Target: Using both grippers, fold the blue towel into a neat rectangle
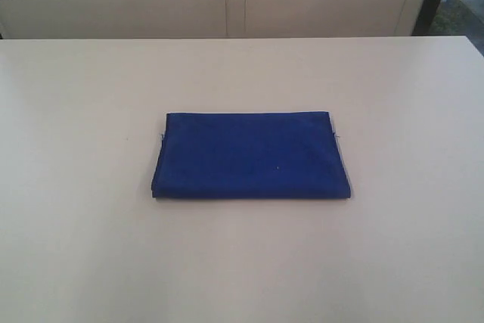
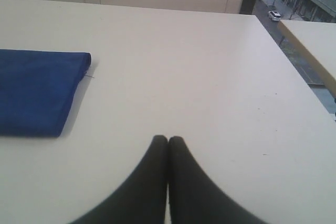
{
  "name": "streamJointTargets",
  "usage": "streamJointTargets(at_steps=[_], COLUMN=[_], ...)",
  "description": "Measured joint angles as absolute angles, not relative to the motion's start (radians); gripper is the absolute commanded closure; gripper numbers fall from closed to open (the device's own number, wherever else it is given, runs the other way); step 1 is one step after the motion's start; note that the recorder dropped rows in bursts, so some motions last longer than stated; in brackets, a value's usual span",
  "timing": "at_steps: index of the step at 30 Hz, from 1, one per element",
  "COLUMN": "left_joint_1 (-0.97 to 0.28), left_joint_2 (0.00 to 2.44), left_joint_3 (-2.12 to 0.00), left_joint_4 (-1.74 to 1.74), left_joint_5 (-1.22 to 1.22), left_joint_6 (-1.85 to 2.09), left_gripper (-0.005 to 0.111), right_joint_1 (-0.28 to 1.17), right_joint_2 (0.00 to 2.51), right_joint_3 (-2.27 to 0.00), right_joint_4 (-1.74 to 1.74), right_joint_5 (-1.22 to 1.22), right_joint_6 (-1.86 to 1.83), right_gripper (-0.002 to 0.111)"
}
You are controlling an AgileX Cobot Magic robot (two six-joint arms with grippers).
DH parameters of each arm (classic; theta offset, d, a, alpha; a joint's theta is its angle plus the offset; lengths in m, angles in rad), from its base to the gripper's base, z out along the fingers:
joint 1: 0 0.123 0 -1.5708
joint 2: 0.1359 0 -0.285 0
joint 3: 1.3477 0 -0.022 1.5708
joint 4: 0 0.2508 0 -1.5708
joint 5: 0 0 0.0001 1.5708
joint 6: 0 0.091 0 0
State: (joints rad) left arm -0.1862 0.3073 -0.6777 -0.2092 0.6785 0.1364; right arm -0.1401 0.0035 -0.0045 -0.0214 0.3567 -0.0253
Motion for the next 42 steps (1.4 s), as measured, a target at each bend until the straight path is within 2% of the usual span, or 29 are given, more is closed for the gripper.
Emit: streamJointTargets(at_steps=[16,29,42], left_joint_1=[-0.178,-0.025,-0.025], left_joint_2=[0.307,0.268,0.082], left_joint_3=[-0.678,-0.671,-0.371], left_joint_4=[-0.209,-0.192,-0.190], left_joint_5=[0.678,0.673,0.436], left_joint_6=[0.136,0.142,0.158], left_gripper=[0.107,0.107,0.107], right_joint_1=[-0.140,-0.140,-0.140], right_joint_2=[0.004,0.004,0.004], right_joint_3=[-0.005,-0.005,-0.005], right_joint_4=[-0.021,-0.020,-0.020], right_joint_5=[0.357,0.357,0.357], right_joint_6=[-0.025,-0.025,-0.025], right_gripper=[0.108,0.108,0.108])
